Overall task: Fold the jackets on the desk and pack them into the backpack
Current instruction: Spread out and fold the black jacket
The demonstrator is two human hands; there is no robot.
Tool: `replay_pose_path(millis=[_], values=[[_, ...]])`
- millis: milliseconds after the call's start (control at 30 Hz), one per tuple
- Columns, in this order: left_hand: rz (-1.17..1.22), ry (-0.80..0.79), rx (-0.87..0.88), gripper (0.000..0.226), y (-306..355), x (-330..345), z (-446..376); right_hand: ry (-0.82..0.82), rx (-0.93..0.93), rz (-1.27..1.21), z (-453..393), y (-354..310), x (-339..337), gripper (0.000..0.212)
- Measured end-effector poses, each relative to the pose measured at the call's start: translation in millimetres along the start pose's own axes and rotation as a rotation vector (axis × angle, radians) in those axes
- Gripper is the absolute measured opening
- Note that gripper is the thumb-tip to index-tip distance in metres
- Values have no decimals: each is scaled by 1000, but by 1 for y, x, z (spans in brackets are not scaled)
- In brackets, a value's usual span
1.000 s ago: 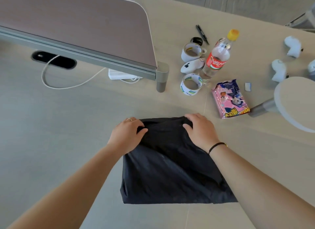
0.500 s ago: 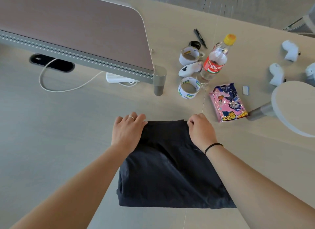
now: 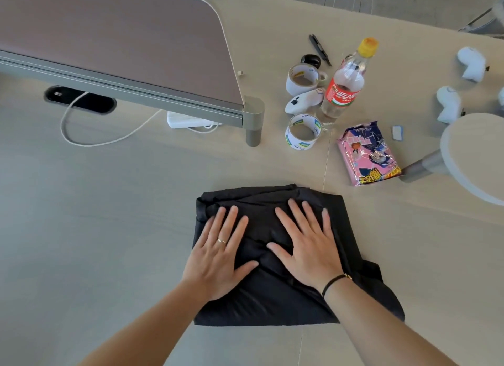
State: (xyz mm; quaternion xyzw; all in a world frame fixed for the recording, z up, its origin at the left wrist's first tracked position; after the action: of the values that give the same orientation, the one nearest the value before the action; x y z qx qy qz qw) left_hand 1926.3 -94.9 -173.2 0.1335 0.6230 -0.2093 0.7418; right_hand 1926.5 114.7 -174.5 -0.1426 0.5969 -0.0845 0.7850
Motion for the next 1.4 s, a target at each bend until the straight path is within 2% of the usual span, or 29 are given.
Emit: replay_pose_path(millis=[133,333,467,567,700,833,967,1067,1167,1267,1400], values=[[3,-97,-60,119,-1,7,-5,-3,69,17,-4,7,-2,88],[-30,-108,44,134,-6,-9,-35,-31,72,44,-6,7,2,100],[-94,-216,97,139,-5,-16,-53,-107,74,71,-9,3,-2,102],[-51,-255,-23,128,-4,-21,-42,-31,95,38,6,-10,-9,93],[-153,-274,-232,114,10,-29,-4,103,185,-87,63,-23,-3,82],[-114,-294,-272,101,36,-35,46,51,298,-178,119,-16,21,86],[5,-86,-161,83,70,-40,66,38,319,-157,143,-6,30,91],[70,24,101,66,114,-53,44,99,296,-121,139,-3,25,80],[64,-39,305,58,146,-42,21,84,278,-94,133,3,29,78],[73,-140,199,59,134,-15,4,77,313,-112,136,17,36,88],[57,-122,65,63,119,-3,-5,103,321,-124,136,21,39,96]])
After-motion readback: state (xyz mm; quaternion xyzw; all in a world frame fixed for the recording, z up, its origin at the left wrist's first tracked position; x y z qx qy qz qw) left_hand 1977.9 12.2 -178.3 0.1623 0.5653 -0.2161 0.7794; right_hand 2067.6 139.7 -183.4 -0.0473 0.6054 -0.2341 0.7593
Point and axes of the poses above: each hand's wrist, its own z-axis away from the middle knuckle, its own x-axis out of the palm, y = z × x, the point moved 5 cm from there along -z, towards the middle knuckle, and after that the axes turned 10 degrees about -z, right-handed, at the moved point
